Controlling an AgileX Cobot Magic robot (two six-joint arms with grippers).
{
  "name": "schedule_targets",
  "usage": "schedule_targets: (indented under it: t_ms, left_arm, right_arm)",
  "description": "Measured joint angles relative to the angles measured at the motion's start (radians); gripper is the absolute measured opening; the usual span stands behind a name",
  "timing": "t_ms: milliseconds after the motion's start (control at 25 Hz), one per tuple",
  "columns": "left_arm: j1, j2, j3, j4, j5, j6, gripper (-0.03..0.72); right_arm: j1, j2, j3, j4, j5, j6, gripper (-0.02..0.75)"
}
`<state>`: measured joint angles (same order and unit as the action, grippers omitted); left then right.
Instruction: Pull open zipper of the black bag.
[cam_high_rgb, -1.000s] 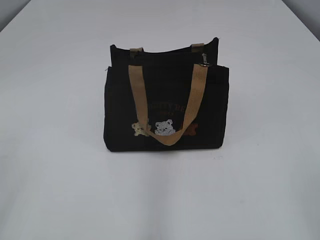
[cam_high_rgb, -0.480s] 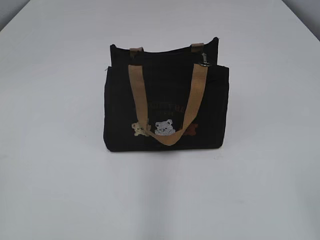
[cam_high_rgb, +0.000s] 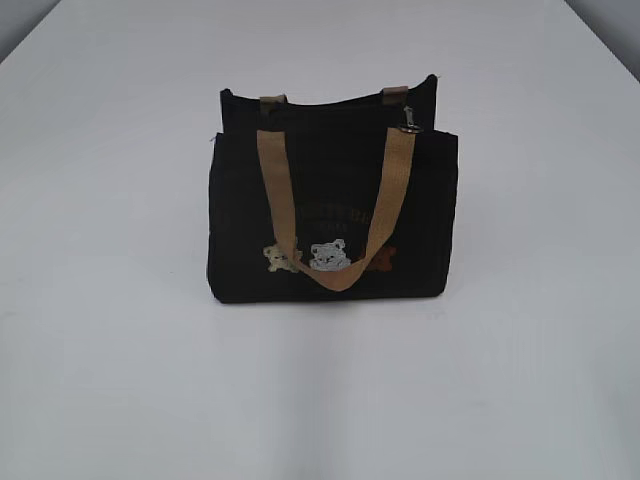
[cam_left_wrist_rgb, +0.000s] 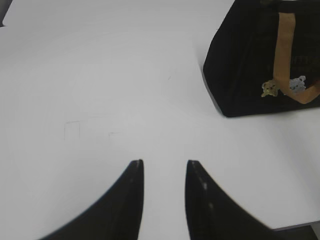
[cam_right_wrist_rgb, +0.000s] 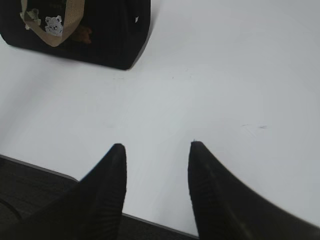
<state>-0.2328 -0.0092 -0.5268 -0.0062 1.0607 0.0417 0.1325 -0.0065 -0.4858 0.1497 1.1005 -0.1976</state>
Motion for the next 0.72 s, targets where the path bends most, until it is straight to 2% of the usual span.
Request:
schedule_targets:
  t_ms: [120, 280, 360, 720]
  left_arm:
    - [0.023, 0.000, 0.000, 0.000, 0.000, 0.000, 0.218]
    - [0.143, 0.000, 0.000, 0.000, 0.000, -0.001, 0.218]
    - [0.177, 0.000, 0.000, 0.006, 0.000, -0.001, 0.218]
    - [0.185, 0.000, 0.000, 0.000, 0.000, -0.001, 0.218]
  right_arm:
    - [-0.006, 0.000, 0.000, 0.000, 0.000, 0.000, 0.323]
    - [-0.071, 0.000, 0.000, 0.005, 0.000, 0.000, 0.323]
    - [-0.098, 0.000, 0.000, 0.005, 0.000, 0.000, 0.323]
    - [-0.102, 0.000, 0.000, 0.005, 0.000, 0.000, 0.320]
